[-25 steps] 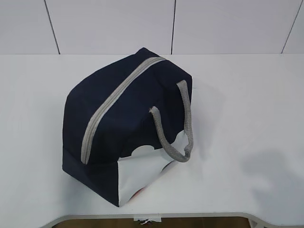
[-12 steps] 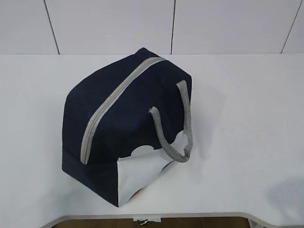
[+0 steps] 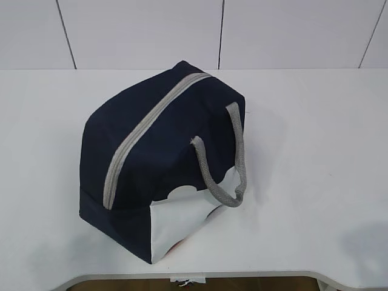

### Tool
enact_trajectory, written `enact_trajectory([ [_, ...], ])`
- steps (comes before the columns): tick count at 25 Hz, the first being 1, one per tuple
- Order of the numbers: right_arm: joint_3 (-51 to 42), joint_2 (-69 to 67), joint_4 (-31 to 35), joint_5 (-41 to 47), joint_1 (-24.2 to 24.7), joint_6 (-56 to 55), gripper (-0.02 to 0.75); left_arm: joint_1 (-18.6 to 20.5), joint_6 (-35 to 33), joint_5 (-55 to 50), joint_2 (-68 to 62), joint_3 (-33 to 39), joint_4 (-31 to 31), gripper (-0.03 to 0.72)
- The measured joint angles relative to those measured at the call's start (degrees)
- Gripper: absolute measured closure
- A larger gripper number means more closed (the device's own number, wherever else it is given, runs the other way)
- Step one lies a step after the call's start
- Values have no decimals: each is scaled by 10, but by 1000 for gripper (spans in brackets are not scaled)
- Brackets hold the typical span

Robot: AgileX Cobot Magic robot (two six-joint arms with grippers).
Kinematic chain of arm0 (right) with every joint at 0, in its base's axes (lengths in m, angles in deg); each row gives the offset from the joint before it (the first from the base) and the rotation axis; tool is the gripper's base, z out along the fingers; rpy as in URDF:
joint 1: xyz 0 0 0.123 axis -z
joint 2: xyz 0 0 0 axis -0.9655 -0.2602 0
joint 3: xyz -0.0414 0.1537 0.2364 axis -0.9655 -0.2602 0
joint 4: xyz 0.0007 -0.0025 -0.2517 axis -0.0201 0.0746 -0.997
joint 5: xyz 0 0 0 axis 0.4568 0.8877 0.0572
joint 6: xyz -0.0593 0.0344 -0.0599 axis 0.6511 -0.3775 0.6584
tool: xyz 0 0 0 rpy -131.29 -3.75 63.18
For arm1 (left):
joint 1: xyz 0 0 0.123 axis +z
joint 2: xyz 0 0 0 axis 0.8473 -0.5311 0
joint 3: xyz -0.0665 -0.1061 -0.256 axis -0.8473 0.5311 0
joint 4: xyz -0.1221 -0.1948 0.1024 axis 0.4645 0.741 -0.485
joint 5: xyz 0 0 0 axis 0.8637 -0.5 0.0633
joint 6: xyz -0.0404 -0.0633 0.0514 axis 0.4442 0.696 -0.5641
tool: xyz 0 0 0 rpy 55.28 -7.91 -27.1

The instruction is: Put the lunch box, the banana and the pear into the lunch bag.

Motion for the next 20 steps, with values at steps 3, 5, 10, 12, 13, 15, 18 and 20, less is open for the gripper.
enact_trajectory([
  [3,-1,0,0,-1,0,0,283,0,2,0,0,0,-1,337],
  [5,-1,0,0,-2,4,0,283,14,3,0,1,0,0,337],
  [10,-1,0,1,-4,50,-1,283,123,3,0,5,0,3,337],
  [12,-1,0,1,-4,86,-1,283,167,4,1,5,0,3,338],
  [13,-1,0,1,-4,107,-1,283,182,3,1,5,0,3,339],
  [15,-1,0,1,-4,142,-1,283,191,4,1,5,0,3,339],
  [18,-1,0,2,-5,167,-2,283,194,4,1,5,0,3,339],
  [20,-1,0,2,-5,168,-2,283,195,4,1,5,0,4,339],
])
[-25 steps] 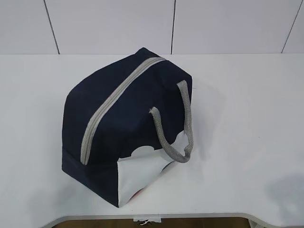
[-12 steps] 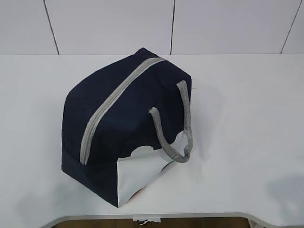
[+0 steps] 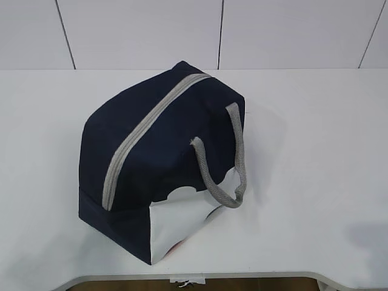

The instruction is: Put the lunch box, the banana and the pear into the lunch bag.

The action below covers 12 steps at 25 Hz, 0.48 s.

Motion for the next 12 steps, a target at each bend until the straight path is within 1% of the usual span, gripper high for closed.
enact_trajectory([
  [5,0,0,1,0,1,0,283,5,0,0,0,0,0,344],
  [8,0,0,1,0,1,0,283,16,0,0,0,0,0,359],
  [12,0,0,1,0,1,0,283,17,0,0,0,0,0,375],
])
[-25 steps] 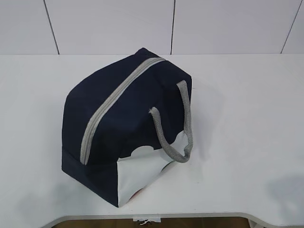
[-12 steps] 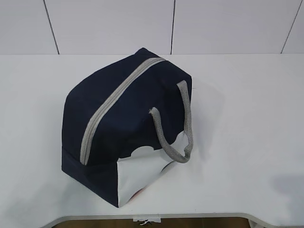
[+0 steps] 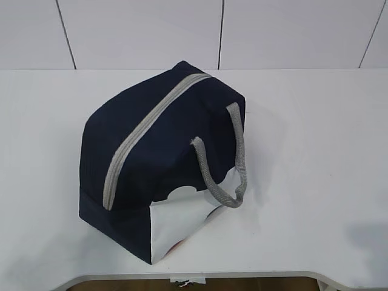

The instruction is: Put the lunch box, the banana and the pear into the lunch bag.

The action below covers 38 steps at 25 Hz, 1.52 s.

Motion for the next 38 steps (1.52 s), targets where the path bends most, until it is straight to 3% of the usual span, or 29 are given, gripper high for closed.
enact_trajectory([
  [21,0,0,0,-1,0,0,283,-1,0,0,0,0,-5,381],
  [30,0,0,0,-1,0,0,283,-48,0,0,0,0,-4,381],
  [38,0,0,0,-1,0,0,283,-48,0,0,0,0,-4,381],
])
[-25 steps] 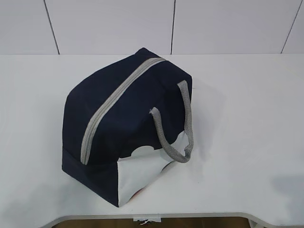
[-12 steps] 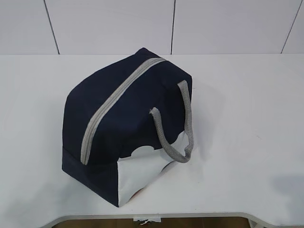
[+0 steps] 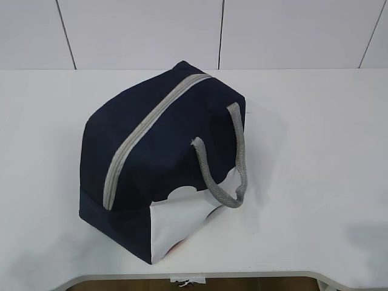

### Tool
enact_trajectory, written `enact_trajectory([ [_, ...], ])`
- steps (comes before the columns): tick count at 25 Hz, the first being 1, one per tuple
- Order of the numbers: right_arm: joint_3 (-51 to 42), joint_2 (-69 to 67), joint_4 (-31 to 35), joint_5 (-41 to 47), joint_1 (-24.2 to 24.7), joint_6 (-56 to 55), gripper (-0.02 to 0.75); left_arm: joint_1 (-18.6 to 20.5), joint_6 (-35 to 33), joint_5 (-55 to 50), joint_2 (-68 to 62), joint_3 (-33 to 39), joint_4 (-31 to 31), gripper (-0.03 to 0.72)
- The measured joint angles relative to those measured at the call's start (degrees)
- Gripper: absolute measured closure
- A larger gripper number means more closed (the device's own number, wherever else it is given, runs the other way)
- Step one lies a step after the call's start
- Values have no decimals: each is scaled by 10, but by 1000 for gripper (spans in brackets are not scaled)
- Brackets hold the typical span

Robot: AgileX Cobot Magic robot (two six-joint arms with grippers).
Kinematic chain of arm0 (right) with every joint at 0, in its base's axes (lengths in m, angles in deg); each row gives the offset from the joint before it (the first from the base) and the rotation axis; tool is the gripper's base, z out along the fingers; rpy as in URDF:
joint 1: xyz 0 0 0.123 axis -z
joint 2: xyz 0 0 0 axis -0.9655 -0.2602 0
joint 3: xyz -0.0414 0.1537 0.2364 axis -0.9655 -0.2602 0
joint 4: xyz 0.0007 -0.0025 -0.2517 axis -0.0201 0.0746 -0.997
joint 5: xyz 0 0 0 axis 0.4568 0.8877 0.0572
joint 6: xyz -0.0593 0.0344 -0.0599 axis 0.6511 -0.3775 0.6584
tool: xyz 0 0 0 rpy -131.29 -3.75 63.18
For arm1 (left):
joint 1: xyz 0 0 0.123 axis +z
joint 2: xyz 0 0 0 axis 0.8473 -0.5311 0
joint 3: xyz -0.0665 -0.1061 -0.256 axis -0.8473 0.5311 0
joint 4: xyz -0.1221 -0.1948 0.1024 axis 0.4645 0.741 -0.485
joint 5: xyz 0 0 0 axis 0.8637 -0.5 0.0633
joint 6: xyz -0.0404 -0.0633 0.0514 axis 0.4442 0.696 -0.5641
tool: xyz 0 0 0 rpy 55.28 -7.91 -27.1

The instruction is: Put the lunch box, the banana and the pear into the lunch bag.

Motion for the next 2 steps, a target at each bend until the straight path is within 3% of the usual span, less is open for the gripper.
enact_trajectory([
  [2,0,0,0,0,0,0,283,0,0,0,0,0,0,381],
])
